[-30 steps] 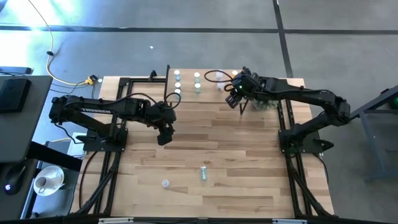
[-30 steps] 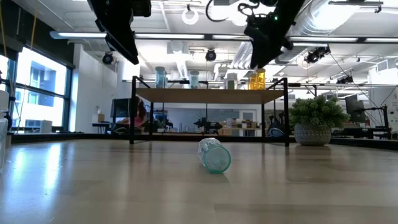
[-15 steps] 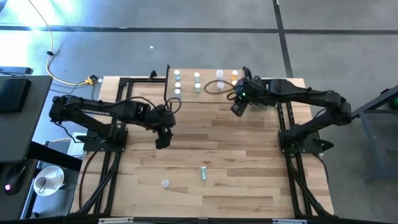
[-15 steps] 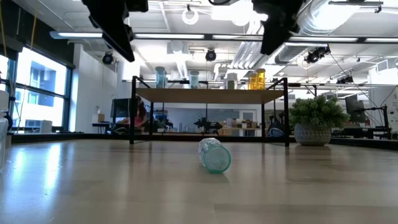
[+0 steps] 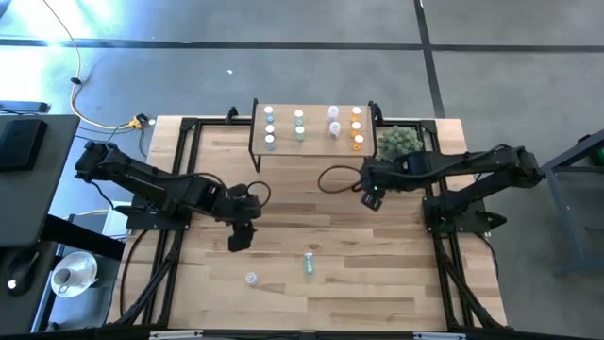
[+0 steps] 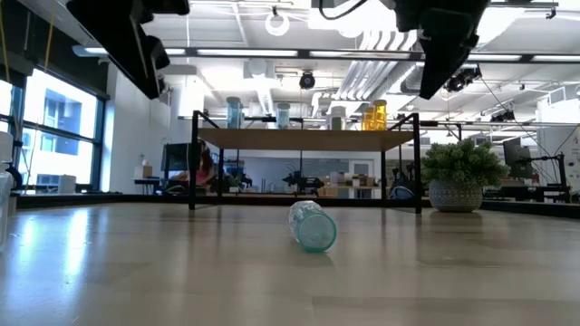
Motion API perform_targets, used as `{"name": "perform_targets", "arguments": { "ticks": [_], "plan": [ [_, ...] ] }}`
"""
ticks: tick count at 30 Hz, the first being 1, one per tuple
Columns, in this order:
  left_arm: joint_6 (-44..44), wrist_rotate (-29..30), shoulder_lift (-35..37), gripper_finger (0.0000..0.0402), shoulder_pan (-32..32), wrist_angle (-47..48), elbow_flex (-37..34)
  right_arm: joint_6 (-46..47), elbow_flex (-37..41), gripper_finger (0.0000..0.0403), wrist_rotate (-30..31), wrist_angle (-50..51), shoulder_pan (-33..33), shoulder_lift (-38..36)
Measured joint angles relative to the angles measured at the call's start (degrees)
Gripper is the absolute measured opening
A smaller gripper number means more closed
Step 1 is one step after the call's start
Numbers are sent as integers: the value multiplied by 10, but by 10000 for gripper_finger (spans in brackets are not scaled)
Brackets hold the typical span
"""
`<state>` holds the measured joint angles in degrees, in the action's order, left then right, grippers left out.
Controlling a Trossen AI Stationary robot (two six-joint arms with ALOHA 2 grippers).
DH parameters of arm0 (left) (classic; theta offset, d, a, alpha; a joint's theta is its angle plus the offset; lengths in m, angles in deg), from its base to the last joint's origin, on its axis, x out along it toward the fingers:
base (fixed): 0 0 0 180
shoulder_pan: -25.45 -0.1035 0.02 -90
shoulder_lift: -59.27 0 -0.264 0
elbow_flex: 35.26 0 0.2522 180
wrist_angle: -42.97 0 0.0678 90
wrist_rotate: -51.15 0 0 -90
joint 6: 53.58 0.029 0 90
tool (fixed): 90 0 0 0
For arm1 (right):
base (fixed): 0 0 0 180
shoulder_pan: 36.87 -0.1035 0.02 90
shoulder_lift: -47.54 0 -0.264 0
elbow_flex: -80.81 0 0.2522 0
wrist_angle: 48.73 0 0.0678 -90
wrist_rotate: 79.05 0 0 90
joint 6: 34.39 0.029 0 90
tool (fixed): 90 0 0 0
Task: Pick and place medicine bottles onto shelf by color
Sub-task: Put the transparent pill bottle on the shelf aligned with the other transparent pill bottles
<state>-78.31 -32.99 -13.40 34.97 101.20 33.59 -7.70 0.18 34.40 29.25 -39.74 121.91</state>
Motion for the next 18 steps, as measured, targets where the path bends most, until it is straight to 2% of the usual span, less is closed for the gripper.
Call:
{"name": "perform_targets", "arguments": {
  "ticks": [10,18],
  "plan": [
    [-86,40,0,181,109,-14,0,14,56,168,5,-79,-83,-1],
    [-170,60,-10,181,172,-23,0,6,100,168,7,-147,-104,0]
  ]
}}
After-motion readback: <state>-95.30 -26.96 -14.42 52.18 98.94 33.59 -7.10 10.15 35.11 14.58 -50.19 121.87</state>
